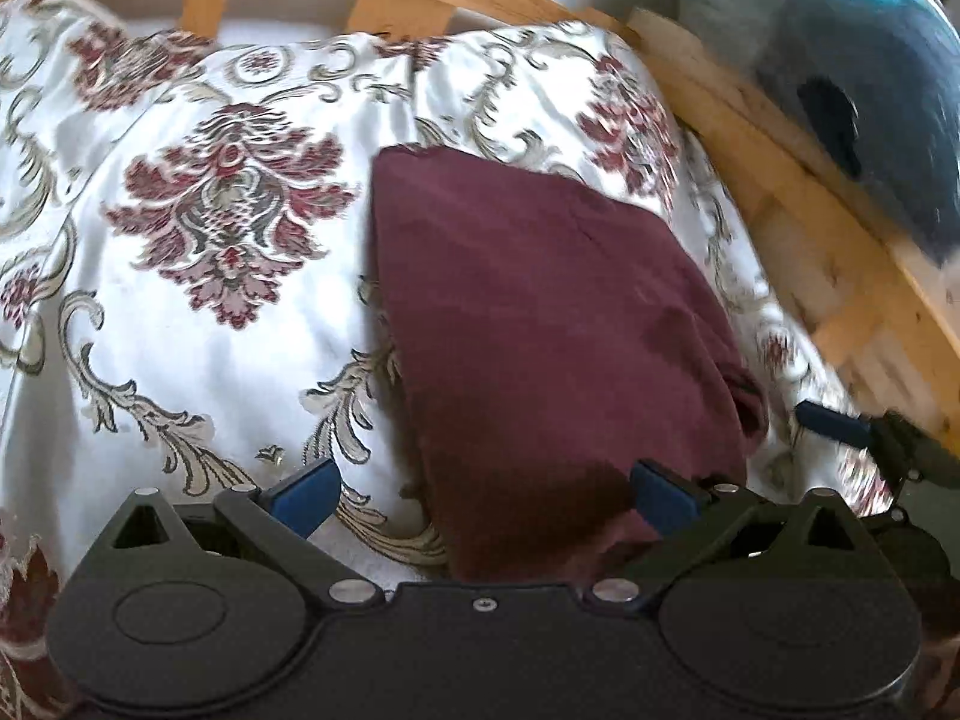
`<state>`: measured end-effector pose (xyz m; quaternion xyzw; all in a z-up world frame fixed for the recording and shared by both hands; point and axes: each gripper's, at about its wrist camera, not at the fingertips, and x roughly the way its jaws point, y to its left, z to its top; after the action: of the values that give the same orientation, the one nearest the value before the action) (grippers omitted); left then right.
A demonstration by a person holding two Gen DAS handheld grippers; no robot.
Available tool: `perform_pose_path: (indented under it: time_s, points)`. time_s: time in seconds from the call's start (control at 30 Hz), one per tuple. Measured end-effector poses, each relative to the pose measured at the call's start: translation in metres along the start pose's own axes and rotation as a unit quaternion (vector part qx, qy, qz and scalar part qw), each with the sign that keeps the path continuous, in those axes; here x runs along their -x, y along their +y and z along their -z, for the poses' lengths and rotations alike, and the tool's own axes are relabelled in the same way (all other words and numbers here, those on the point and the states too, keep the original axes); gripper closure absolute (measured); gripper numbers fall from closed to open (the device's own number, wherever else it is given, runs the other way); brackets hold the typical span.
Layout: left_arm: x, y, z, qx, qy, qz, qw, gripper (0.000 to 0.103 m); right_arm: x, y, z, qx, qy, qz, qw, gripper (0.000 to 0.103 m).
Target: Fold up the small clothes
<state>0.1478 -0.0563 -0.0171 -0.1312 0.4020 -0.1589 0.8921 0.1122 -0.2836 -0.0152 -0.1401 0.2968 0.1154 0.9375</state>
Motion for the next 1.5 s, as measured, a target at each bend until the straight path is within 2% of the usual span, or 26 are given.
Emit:
perform_pose_path:
  time_s: [0.1,0.2,0.37,0.6,1.33,1.5]
  points:
    - [-0.008,-0.005,0.006,-0.02,0.009,-0.01,0.9997,0.001,-0.007,-0.009,0.009,-0.036,0.026,-0.008,0.999,0.0]
    - [-0.015,-0.004,0.009,-0.004,0.022,-0.008,0.9997,0.001,-0.014,-0.016,0.014,-0.057,0.034,-0.019,0.998,0.0]
    - [-0.028,0.0,0.015,0.013,0.039,0.0,0.9992,0.001,-0.022,-0.016,0.02,-0.043,0.031,-0.022,0.998,0.0]
    - [-0.032,0.002,0.018,0.012,0.036,0.004,0.9993,0.001,-0.025,-0.013,0.025,-0.02,0.019,-0.026,0.999,0.0]
    - [-0.033,0.001,0.019,0.012,0.035,0.003,0.9993,0.001,-0.024,-0.015,0.028,-0.032,0.015,-0.04,0.999,0.0]
    - [-0.034,0.002,0.019,0.012,0.035,0.003,0.9993,0.0,-0.021,-0.019,0.025,-0.032,0.02,-0.054,0.998,0.0]
